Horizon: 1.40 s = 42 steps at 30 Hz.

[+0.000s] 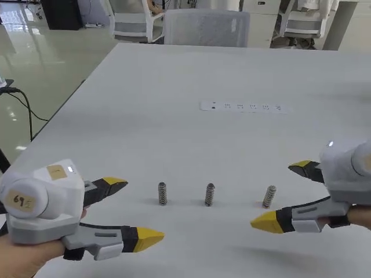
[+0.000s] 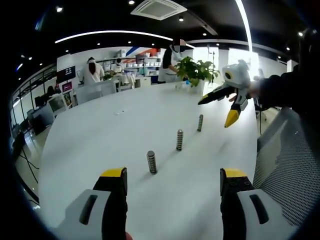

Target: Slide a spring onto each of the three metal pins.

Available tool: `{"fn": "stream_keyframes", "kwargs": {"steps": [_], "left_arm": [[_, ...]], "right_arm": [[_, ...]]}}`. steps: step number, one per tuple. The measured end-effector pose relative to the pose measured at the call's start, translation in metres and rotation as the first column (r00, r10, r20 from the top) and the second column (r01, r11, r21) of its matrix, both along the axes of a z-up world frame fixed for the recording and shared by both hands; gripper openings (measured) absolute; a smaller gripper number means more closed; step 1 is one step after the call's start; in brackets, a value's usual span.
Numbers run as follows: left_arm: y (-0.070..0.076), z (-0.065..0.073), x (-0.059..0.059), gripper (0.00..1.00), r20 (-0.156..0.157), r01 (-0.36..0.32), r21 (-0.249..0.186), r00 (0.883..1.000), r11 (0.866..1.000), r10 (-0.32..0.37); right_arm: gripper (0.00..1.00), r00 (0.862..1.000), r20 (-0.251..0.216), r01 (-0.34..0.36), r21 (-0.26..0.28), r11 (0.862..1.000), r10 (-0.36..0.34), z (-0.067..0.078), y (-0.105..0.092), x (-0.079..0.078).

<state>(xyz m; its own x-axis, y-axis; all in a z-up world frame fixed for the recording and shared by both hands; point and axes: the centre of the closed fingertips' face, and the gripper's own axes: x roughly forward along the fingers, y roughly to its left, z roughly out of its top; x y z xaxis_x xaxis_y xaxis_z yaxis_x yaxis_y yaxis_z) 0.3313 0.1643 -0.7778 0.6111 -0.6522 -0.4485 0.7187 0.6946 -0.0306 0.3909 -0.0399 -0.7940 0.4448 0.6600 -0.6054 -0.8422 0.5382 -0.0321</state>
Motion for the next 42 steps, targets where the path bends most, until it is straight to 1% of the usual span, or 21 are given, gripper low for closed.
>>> {"fn": "stream_keyframes", "kwargs": {"steps": [7,10,13,16,17,21,22,27,28,29,31,33,42], "left_arm": [[0.000,-0.003,-0.001,0.75,-0.003,-0.008,-0.011,1.000,1.000,0.008],[-0.001,-0.004,-0.002,0.75,-0.003,-0.009,-0.016,1.000,1.000,0.009],[-0.001,-0.004,-0.002,0.75,-0.001,-0.012,-0.021,1.000,1.000,0.011],[-0.001,-0.005,-0.003,0.75,0.000,-0.017,-0.028,1.000,0.999,0.017],[-0.001,-0.005,-0.003,0.75,0.000,-0.020,-0.031,1.000,0.999,0.020],[0.000,-0.008,-0.004,0.76,-0.003,-0.024,-0.040,1.000,0.999,0.024],[0.000,-0.008,-0.005,0.76,-0.005,-0.025,-0.040,1.000,0.999,0.025],[-0.001,-0.010,-0.006,0.76,-0.011,-0.028,-0.043,1.000,0.999,0.027],[-0.002,-0.010,-0.006,0.76,-0.011,-0.027,-0.043,1.000,0.999,0.027],[-0.002,-0.009,-0.006,0.76,-0.011,-0.027,-0.044,1.000,0.999,0.026],[-0.002,-0.010,-0.005,0.76,-0.011,-0.027,-0.044,1.000,0.999,0.027],[-0.001,-0.012,-0.004,0.76,-0.015,-0.030,-0.045,0.999,0.999,0.030],[0.003,-0.016,-0.001,0.76,-0.020,-0.051,-0.050,0.999,0.997,0.050]], "right_arm": [[1.00,0.999,0.013,0.041,0.049,0.998,-0.042,0.004,-0.007,-0.010],[1.00,0.998,0.016,0.056,0.058,0.997,-0.057,0.004,-0.010,-0.012],[1.00,0.997,0.018,0.076,0.084,0.994,-0.078,0.005,-0.013,-0.014],[1.00,0.996,0.026,0.083,0.105,0.991,-0.086,0.005,-0.014,-0.017],[1.00,0.995,0.030,0.086,0.121,0.989,-0.091,0.005,-0.014,-0.018],[1.00,0.996,0.042,0.075,0.149,0.986,-0.082,0.004,-0.014,-0.023],[1.00,0.996,0.047,0.070,0.169,0.983,-0.079,0.005,-0.013,-0.024],[1.00,0.994,0.053,0.090,0.170,0.981,-0.100,0.002,-0.018,-0.021],[1.00,0.993,0.054,0.092,0.170,0.981,-0.103,0.002,-0.018,-0.021],[1.00,0.992,0.067,0.095,0.176,0.980,-0.108,0.004,-0.019,-0.019],[1.00,0.992,0.063,0.100,0.183,0.978,-0.113,0.004,-0.019,-0.018],[1.00,0.991,0.072,0.099,0.179,0.979,-0.113,0.004,-0.020,-0.017],[1.00,0.992,0.065,0.098,0.171,0.980,-0.111,0.000,-0.019,-0.020]]}}
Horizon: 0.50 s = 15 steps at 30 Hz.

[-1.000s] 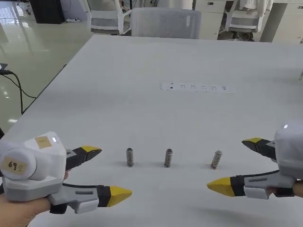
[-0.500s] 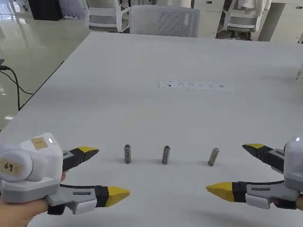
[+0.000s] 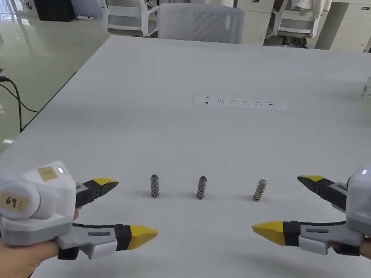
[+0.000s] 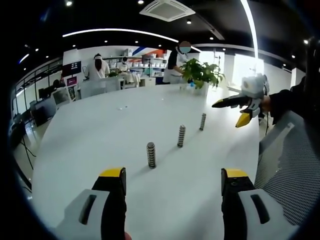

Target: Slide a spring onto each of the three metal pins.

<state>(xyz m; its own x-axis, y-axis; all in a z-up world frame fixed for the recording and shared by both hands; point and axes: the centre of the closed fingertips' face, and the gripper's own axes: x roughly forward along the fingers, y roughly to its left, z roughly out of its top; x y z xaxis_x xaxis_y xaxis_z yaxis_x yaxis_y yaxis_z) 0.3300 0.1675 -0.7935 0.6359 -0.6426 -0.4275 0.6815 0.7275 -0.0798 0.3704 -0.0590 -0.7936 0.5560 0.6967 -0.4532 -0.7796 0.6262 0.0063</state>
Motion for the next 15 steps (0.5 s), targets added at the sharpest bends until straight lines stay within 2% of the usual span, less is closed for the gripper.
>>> {"fn": "stream_keyframes", "kwargs": {"steps": [8,15], "left_arm": [[0.0018,-0.0004,-0.0003,0.77,-0.002,-0.006,0.000,1.000,1.000,0.006],[0.0029,-0.0022,-0.0008,0.77,-0.008,-0.007,0.001,1.000,1.000,0.007]], "right_arm": [[1.00,1.000,0.002,0.007,0.007,1.000,-0.007,0.0016,0.0005,0.0004],[1.00,1.000,-0.007,0.007,0.004,1.000,-0.007,-0.0027,0.0008,0.0007]]}}
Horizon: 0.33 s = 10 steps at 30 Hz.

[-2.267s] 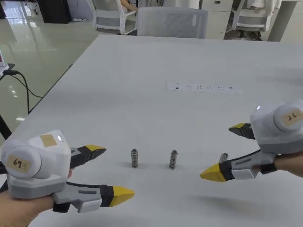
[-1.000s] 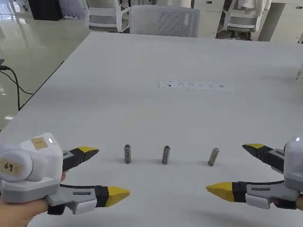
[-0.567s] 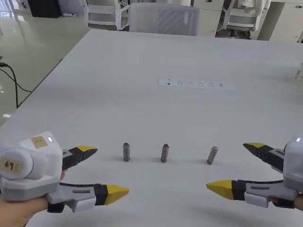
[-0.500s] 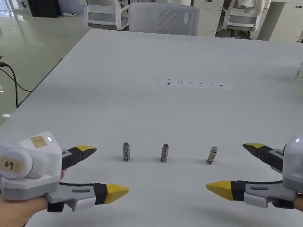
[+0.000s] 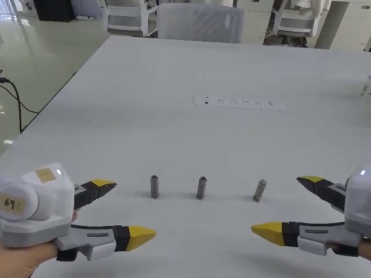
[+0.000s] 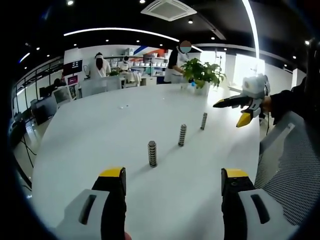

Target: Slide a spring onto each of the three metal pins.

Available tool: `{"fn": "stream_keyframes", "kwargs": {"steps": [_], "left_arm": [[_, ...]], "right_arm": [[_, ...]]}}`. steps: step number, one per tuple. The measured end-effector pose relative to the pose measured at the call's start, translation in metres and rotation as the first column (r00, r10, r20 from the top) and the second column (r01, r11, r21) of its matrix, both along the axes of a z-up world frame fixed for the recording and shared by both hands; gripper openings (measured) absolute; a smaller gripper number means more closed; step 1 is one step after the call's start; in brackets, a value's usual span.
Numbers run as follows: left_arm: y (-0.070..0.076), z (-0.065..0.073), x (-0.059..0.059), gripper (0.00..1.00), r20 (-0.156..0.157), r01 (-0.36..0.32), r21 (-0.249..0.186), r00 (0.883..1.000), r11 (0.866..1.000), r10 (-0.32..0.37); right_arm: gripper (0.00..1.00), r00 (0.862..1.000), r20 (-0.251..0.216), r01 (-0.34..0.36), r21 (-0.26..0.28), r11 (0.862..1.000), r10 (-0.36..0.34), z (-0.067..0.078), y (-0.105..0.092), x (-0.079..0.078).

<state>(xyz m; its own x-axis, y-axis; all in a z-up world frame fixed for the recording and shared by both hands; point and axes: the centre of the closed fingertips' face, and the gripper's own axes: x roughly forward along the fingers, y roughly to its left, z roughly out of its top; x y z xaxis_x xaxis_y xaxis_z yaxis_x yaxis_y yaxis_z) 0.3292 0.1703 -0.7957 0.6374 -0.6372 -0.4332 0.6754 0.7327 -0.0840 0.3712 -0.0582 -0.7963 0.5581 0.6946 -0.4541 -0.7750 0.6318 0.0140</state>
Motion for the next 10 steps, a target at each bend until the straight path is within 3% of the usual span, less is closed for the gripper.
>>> {"fn": "stream_keyframes", "kwargs": {"steps": [10], "left_arm": [[-0.0012,0.0002,0.0015,0.77,-0.002,0.005,0.001,1.000,1.000,-0.005]], "right_arm": [[1.00,1.000,-0.002,0.006,0.002,1.000,-0.006,-0.0002,-0.0004,0.0007]]}}
